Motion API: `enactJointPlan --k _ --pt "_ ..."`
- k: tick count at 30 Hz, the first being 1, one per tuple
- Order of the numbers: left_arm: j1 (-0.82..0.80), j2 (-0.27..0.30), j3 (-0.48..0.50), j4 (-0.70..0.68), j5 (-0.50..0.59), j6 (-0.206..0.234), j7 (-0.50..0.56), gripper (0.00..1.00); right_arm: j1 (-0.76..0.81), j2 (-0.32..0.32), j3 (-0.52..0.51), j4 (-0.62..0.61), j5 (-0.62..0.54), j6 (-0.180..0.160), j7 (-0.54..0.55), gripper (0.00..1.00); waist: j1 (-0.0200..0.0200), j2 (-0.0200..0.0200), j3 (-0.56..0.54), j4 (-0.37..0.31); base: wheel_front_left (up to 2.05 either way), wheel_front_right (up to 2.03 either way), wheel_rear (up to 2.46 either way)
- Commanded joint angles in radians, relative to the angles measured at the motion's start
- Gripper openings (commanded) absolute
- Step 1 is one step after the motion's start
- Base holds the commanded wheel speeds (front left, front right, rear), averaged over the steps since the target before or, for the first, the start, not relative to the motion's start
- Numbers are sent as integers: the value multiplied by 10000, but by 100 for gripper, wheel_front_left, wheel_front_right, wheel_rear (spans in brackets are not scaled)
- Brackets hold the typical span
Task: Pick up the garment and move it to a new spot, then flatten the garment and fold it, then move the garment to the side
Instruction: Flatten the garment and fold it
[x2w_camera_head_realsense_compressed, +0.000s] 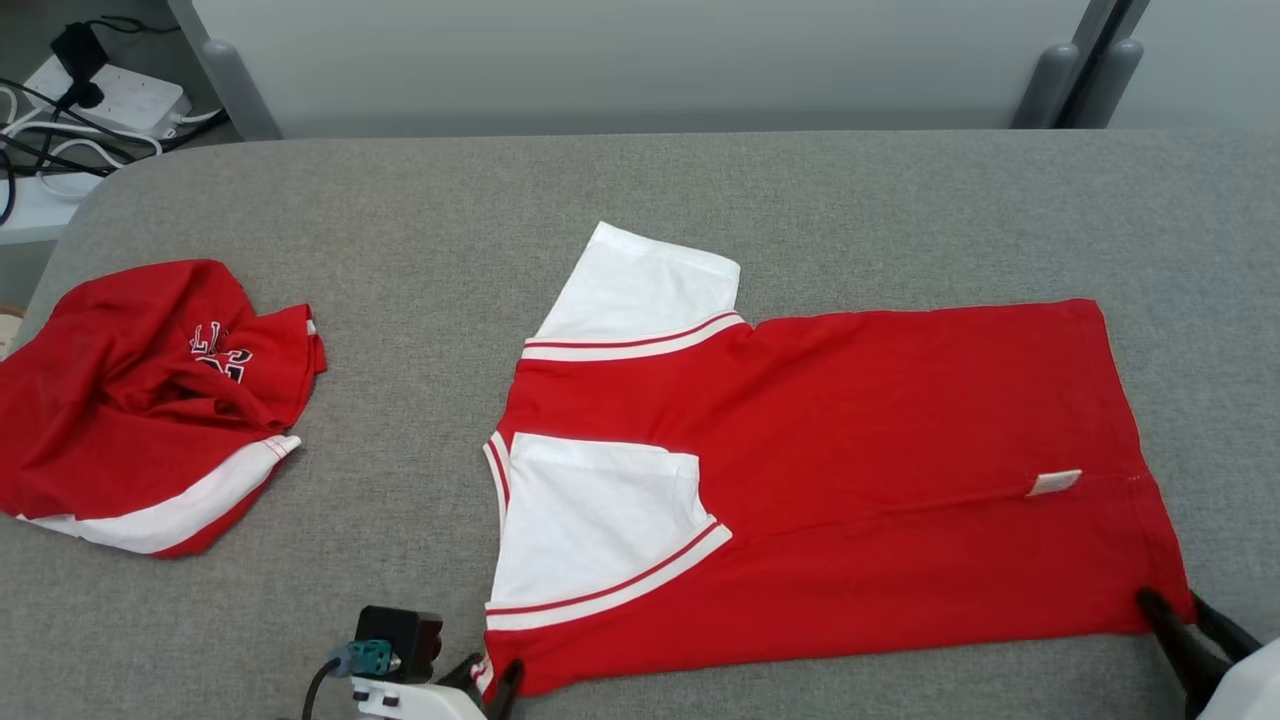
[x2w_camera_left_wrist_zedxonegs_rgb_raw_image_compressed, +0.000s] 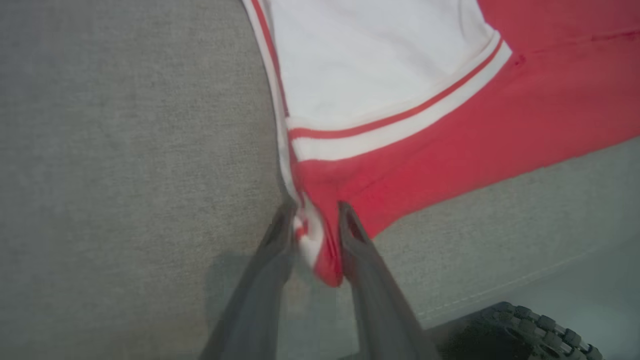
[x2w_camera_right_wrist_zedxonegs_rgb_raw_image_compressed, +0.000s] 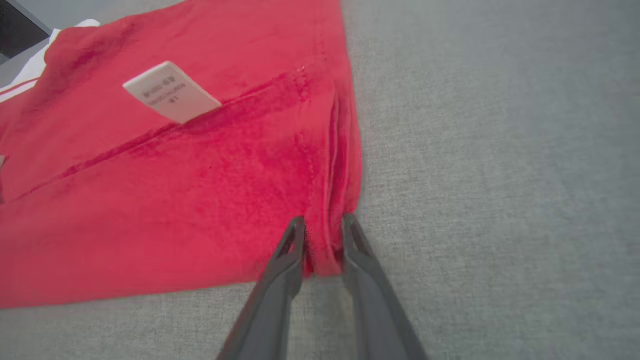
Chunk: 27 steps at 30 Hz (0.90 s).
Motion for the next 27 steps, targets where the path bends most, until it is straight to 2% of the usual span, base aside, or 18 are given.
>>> enactJointPlan --k 1,2,8,13,21,27 --pt "-321 146 367 -79 -42 -16 -118 90 112 -319 -48 -124 -209 12 -29 100 0 0 -50 3 0 0 0" --pt "-329 99 385 3 -80 -37 -192 100 118 -275 -145 -149 -335 12 -67 100 0 0 -91 2 0 0 0" --pt "-250 47 637 115 -22 70 -866 100 267 -94 -867 -618 -1204 12 -560 100 0 0 -358 -45 0 0 0" --pt "-177 -7 1112 26 168 278 -2014 100 340 221 -1439 -1323 -2139 12 -1106 100 0 0 -580 -76 0 0 0" --pt "-358 -468 1469 200 434 247 -4000 100 576 1222 -2222 -2157 -3621 12 -1562 100 0 0 -947 -38 0 0 0" --pt "-454 -755 1408 844 474 45 -4819 100 677 2154 -2323 -2599 -4426 12 -1473 100 0 0 -1067 -137 0 0 0"
